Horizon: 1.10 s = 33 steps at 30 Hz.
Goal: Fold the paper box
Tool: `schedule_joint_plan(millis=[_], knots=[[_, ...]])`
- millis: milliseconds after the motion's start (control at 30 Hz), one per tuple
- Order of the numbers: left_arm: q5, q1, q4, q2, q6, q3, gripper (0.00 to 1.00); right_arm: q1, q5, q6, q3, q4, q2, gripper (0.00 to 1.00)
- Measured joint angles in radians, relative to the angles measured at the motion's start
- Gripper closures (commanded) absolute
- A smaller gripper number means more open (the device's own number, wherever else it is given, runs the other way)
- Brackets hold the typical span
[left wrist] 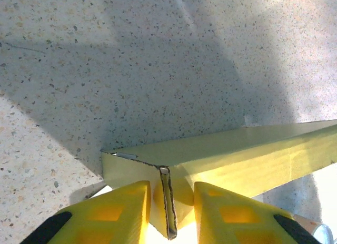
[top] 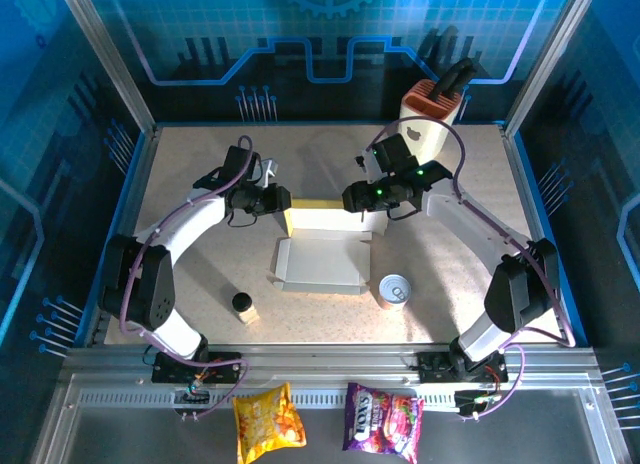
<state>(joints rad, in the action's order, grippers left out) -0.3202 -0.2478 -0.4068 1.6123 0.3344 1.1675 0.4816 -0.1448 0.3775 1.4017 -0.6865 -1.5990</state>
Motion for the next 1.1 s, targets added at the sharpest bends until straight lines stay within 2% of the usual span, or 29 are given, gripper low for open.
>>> schedule_joint_plan(millis=[200,433,800,1100], knots=[[-0.011,0.000,0.053,-0.012,0.008,-0.038,0.73,-0.023,0.001,0.035,-0.049,0.017,0.005,0.44],[-0.019,0.000,0.077,-0.039,0.028,-0.077,0.73,-0.076,-0.071,0.076,-0.066,0.072,0.000,0.40],[-0.018,0.000,0.079,-0.041,0.034,-0.078,0.73,-0.097,-0.155,0.173,-0.157,0.197,-0.019,0.36],[-0.018,0.000,0.078,-0.041,0.034,-0.078,0.73,-0.105,-0.171,0.229,-0.225,0.287,0.008,0.37]])
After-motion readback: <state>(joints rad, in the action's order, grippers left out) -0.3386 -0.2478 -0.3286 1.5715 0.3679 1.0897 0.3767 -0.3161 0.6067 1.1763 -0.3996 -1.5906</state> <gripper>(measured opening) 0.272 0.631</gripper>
